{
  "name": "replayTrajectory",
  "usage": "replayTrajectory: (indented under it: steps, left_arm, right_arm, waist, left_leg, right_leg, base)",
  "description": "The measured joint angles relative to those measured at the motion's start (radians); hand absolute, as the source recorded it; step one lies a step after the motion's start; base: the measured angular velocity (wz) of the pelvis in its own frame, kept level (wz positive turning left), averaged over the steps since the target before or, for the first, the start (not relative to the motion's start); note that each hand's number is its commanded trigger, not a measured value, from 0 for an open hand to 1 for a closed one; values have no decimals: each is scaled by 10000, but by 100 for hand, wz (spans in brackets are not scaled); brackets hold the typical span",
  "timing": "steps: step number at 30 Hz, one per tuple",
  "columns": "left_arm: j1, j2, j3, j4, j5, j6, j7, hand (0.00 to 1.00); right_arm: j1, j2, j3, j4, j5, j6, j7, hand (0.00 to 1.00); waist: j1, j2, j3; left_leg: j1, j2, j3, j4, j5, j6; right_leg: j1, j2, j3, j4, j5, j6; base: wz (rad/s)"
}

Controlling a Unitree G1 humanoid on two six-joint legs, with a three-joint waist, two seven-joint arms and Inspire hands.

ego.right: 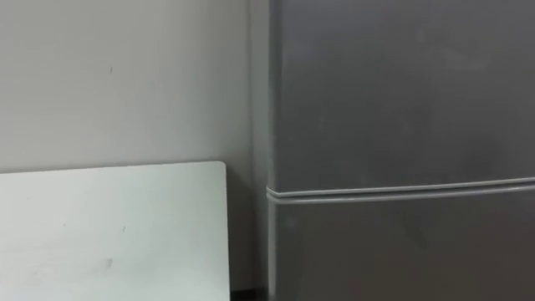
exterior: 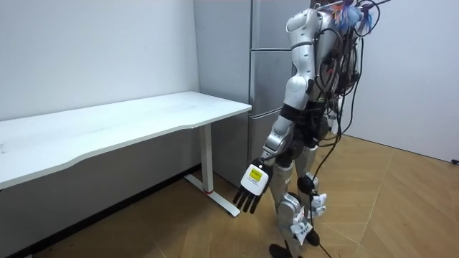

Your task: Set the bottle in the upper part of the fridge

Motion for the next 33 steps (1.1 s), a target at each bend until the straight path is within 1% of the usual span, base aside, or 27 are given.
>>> replayTrajectory:
  steps: [2, 3, 4, 5, 6, 8, 10, 11, 12, 13, 15, 17, 20, 21, 24, 25, 28, 31, 33]
  left_arm:
    - [14, -33, -141, -11, -2, -1, 0, 0]
    - [18, -37, -272, -16, -1, -2, 1, 0]
    - [19, -73, -300, -5, 5, -3, 1, 0]
    - [21, -98, -300, 2, 5, -2, 1, 0]
    - [16, -134, -302, 5, 2, -3, 1, 0]
    - [-17, -154, -337, 92, 0, -2, 1, 0]
    - [8, -153, -485, 163, 2, 13, 2, 0]
    - [20, -151, -560, 164, 0, 23, 2, 0]
    - [31, -156, -703, 163, 2, 38, -5, 0]
    - [22, -157, -771, 168, 11, 44, -7, 0]
    - [-20, -157, -841, 182, 76, 47, -27, 0]
    - [-27, -157, -844, 183, 113, 52, -43, 0]
    - [-29, -162, -855, 167, 317, 155, -100, 0]
    - [-40, -177, -861, 168, 449, 219, -119, 0]
    - [-51, -265, -889, 164, 564, 234, -146, 0]
    - [-65, -275, -1022, 164, 564, 234, -146, 0]
    - [-126, -389, -1078, 178, 835, 305, -156, 0]
    - [-283, -458, -1267, 177, 1019, 324, -206, 0]
    - [-347, -477, -1271, 178, 1023, 323, -232, 0]
  right_arm:
    - [42, -1, 236, 636, -87, 1, 200, 0]
    - [19, 1, 447, 1203, -248, 4, 371, 0]
    - [26, 0, 666, 1890, -532, 21, 580, 0]
    - [33, 4, 775, 2103, -592, 79, 693, 0]
    - [109, 13, 971, 2411, -774, 105, 925, 0]
    - [144, 8, 1260, 3058, -1244, 136, 1251, 0]
    - [122, 19, 1661, 3945, -1688, 317, 1730, 0]
    - [115, 26, 1765, 4111, -1718, 374, 1842, 0]
    - [109, 43, 1955, 4338, -1860, 542, 2047, 0]
    - [110, 61, 2041, 4435, -1990, 586, 2170, 0]
    - [102, 184, 2232, 4561, -2282, 725, 2748, 0]
    - [42, 268, 2301, 4684, -2557, 747, 3177, 0]
    - [-111, 375, 2375, 4715, -2912, 958, 3798, 0]
    - [-163, 380, 2525, 4714, -3143, 989, 4039, 0]
    - [-326, 381, 2785, 4713, -3583, 1042, 4608, 0]
    - [-374, 384, 2901, 4719, -3628, 1047, 4773, 0]
    - [-579, 402, 3158, 4964, -3837, 1070, 5250, 0]
    - [-682, 420, 3506, 5071, -3923, 1075, 5687, 0]
    - [-832, 461, 3576, 5212, -3929, 1063, 5925, 0]
  waist:
    - [20, -3, -11]
    - [23, 32, 11]
    - [36, 17, 3]
    - [64, 19, 4]
    - [179, 54, 14]
    - [231, 78, 22]
    - [260, 87, 23]
    - [260, 96, 27]
    - [295, 116, 27]
    - [306, 123, 27]
    - [321, 127, 29]
    - [323, 134, 33]
    - [336, 136, 36]
    - [344, 135, 37]
    - [361, 142, 37]
    - [386, 140, 39]
    - [527, 136, 44]
    - [565, 136, 55]
    - [568, 139, 56]
  left_leg:
    - [18, -20, -7, 1, 0, 1]
    - [18, -27, -11, 1, 1, 1]
    - [27, -26, -10, 2, 0, 2]
    - [34, -25, -8, 3, 0, 2]
    - [37, -25, -4, 11, -1, 3]
    - [33, -24, 0, 3, -3, 7]
    - [65, -20, 0, -1, -5, 8]
    - [75, -20, -1, 2, -5, 8]
    - [90, -22, -8, 3, -5, 9]
    - [97, -22, -31, 6, -5, 9]
    - [111, -19, -65, 32, -5, 8]
    - [109, -20, -84, 51, -5, 8]
    - [101, -27, -154, 51, -9, 13]
    - [96, -47, -215, 47, -11, 17]
    - [25, -94, -335, 70, -11, 20]
    - [5, -103, -354, 70, -9, 23]
    - [-11, -103, -354, 110, -9, 23]
    - [-76, -104, -353, 183, -9, 22]
    - [-78, -98, -354, 182, -9, 21]
  right_leg:
    - [14, -47, 5, 29, -42, 21]
    - [18, -37, 11, 32, -62, 25]
    - [16, -33, 23, 34, -63, 25]
    - [16, -34, 27, 41, -63, 25]
    - [15, -37, 33, 48, -63, 24]
    - [14, -40, 18, 27, -63, 24]
    - [75, -41, 3, 30, -63, 24]
    - [97, -41, 3, 29, -63, 24]
    - [162, -37, 4, 26, -63, 24]
    - [177, -34, 6, 20, -63, 24]
    - [213, -29, -4, 11, -63, 24]
    - [216, -29, -22, 3, -63, 23]
    - [203, -63, -140, -25, -69, 24]
    - [200, -109, -217, -21, -87, 23]
    - [223, -127, -346, -10, -117, 41]
    - [263, -135, -438, -7, -114, 46]
    - [363, -154, -557, -45, -126, 61]
    - [349, -188, -677, -73, -157, 67]
    - [358, -215, -711, -75, -178, 60]
  base:
    - [9]
    - [5]
    - [0]
    - [0]
    - [-3]
    - [0]
    - [5]
    - [3]
    - [0]
    - [0]
    - [0]
    - [3]
    - [8]
    - [12]
    - [15]
    - [17]
    - [14]
    - [16]
    - [6]
